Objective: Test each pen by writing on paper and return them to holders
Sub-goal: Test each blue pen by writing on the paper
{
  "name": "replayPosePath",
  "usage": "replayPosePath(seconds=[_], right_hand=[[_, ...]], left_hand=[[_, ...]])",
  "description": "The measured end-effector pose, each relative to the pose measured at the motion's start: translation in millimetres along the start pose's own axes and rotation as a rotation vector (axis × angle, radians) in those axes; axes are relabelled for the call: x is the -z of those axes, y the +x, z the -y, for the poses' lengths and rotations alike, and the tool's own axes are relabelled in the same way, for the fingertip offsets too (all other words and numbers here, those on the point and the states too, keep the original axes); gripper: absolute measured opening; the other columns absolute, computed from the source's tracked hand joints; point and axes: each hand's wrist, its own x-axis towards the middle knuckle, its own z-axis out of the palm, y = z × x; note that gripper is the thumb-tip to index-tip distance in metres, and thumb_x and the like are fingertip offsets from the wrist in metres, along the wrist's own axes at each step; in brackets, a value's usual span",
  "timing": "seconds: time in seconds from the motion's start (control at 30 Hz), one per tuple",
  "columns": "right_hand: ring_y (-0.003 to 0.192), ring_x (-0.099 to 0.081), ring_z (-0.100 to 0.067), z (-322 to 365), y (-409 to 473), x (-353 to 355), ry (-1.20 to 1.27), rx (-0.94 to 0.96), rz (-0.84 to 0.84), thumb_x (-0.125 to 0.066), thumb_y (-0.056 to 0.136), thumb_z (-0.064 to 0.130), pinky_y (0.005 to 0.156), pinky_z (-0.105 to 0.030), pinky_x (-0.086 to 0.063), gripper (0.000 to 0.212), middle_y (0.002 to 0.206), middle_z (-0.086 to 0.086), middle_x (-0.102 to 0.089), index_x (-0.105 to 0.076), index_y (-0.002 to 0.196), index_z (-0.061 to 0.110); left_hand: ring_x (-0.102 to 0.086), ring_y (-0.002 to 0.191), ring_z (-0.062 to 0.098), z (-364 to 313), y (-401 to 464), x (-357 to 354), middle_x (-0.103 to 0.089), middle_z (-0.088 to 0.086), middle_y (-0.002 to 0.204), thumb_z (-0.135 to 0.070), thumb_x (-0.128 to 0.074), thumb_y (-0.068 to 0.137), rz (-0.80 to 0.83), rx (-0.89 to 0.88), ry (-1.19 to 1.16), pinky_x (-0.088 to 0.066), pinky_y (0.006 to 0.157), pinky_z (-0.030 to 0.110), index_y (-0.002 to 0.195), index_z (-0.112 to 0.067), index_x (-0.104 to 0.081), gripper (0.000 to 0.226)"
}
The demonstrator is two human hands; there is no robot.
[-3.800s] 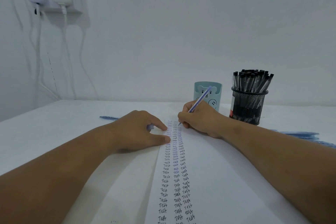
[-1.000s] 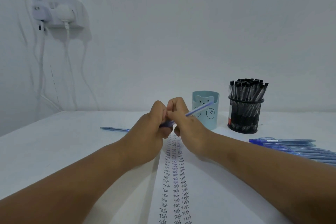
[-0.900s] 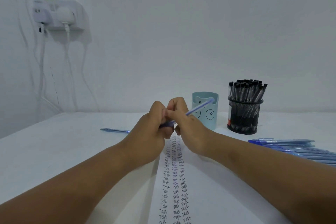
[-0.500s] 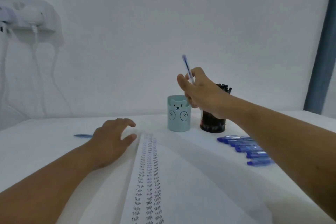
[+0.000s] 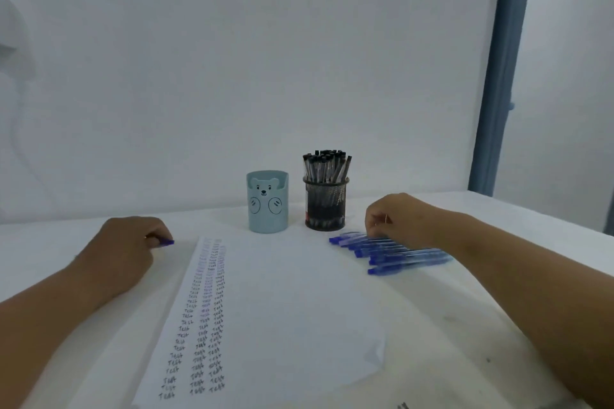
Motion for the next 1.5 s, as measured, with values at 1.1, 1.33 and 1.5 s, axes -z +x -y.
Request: replayPosePath(seconds=[1.1,1.33,1.5], right_hand=[[0.067,-0.053,-0.016,186,109,-50,0.341,0.363,-0.159,-0.068,0.094,0.024,0.065,-0.03,-0.045,0.016,0.073,-0.004,-0.067,-0.077,0.09,0.011],[0.059,-0.049,-0.006,175,115,-73,0.627,0.227,-0.26,-0.075,0.09,0.034,0.061,-0.018,-0.041,0.016,0.066,-0.001,-0.062,-0.079,0.086,0.018],[0.051,-0.05,-0.017,179,113,-85,1.07,0.086,-0.061,-0.073,0.088,0.014,0.047,-0.026,-0.038,0.014,0.061,-0.005,-0.06,-0.066,0.079,0.006]], left_hand=[[-0.074,0.094,0.024,-30,6,7,-0.068,0.01,0.11,0.006,-0.054,0.098,-0.287,0.162,-0.936,-0.063,0.078,0.031,0.095,-0.011,-0.06,0.018],[-0.05,0.122,-0.003,-12,4,-13,-0.057,-0.024,0.126,-0.041,-0.066,0.094,0.276,0.093,-0.262,-0.042,0.105,0.028,0.144,-0.047,-0.035,0.059],[-0.044,0.126,-0.007,-19,2,-12,-0.052,-0.027,0.136,-0.038,-0.063,0.097,0.458,0.054,-0.122,-0.029,0.104,0.014,0.123,-0.036,-0.063,0.026]])
